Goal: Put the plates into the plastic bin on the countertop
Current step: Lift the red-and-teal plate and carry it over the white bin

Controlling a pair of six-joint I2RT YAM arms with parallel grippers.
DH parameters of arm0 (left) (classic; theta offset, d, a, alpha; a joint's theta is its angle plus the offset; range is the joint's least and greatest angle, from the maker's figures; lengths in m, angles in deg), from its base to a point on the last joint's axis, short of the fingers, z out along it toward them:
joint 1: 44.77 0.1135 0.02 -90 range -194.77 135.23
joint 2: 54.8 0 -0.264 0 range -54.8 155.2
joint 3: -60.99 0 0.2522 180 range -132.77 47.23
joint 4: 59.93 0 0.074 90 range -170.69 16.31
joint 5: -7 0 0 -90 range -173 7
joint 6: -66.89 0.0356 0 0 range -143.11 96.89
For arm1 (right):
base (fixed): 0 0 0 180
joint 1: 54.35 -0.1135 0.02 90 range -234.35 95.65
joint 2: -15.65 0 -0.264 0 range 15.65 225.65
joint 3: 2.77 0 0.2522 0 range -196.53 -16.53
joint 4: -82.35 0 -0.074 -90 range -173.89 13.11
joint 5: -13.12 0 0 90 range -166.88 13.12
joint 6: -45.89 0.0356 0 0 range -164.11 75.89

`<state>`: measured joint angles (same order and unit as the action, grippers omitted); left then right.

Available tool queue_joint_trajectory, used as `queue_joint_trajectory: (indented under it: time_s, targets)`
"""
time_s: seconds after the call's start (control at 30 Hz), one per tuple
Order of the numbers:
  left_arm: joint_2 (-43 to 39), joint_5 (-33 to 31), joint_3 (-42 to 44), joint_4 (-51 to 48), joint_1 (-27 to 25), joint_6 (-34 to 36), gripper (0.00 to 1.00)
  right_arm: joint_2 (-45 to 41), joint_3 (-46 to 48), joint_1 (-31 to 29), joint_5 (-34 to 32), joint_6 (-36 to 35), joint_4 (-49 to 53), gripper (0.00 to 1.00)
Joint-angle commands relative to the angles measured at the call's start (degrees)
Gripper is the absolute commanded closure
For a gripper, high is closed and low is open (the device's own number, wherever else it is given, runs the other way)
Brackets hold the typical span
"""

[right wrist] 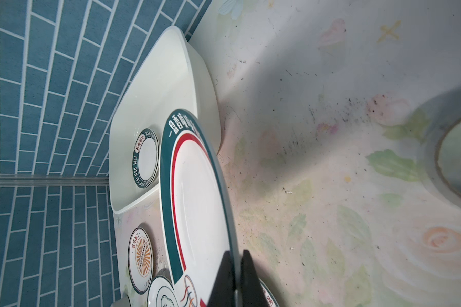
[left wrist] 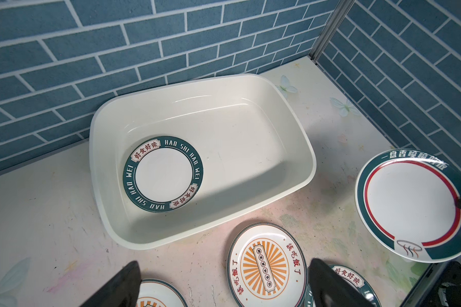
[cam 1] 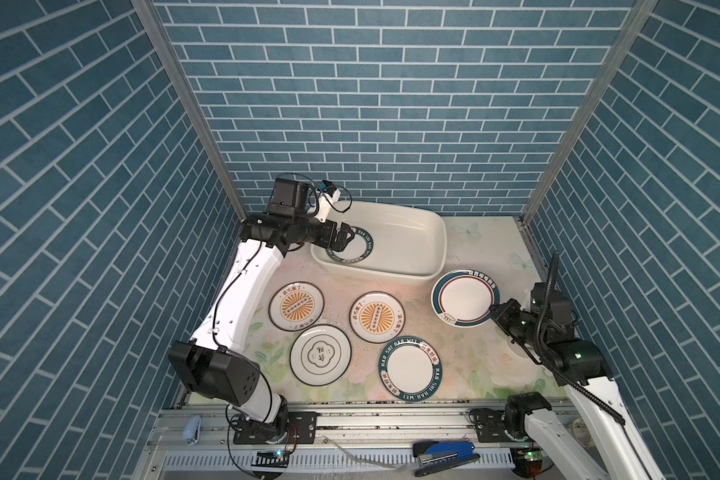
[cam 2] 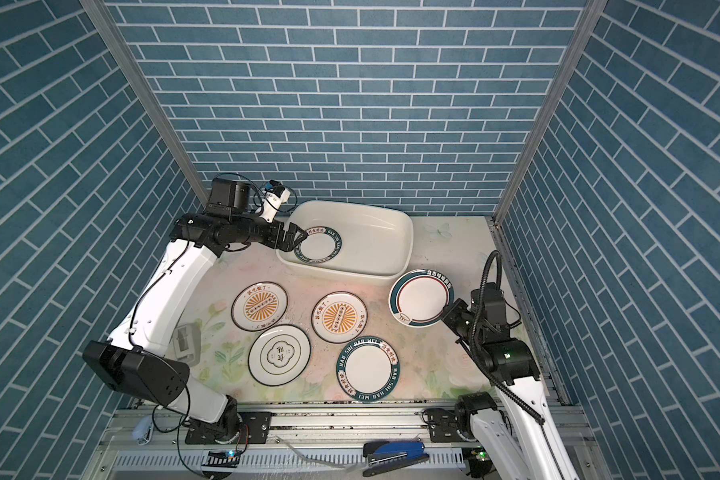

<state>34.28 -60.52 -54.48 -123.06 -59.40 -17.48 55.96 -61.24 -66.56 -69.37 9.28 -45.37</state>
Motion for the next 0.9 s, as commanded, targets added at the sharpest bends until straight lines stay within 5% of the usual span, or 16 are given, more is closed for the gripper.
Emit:
queue_joint_trajectory:
  time_s: [0.0, 0.27, 0.47, 0.87]
  targets:
    - [-0.7, -0.4, -2.0, -0.4, -0.3, 1.7, 0.0, 4.9, -4.8, 0.1, 2.4, -3.7, -3.9, 1.0]
    - [1.1, -1.5, -3.9, -0.4, -0.2, 1.9, 0.0, 21.1, -17.6, 0.1, 7.1, -7.3, -10.9, 1.0]
    - [1.5, 4.9, -4.4, 0.2, 0.0, 4.4, 0.0, 34.6, -27.3, 0.0, 10.9, -8.4, -17.0, 1.0]
    - [3.0, 2.3, -7.0, -3.7, 0.0, 6.1, 0.0, 63.0, -49.0, -3.6, 16.7, -8.7, -24.1, 1.0]
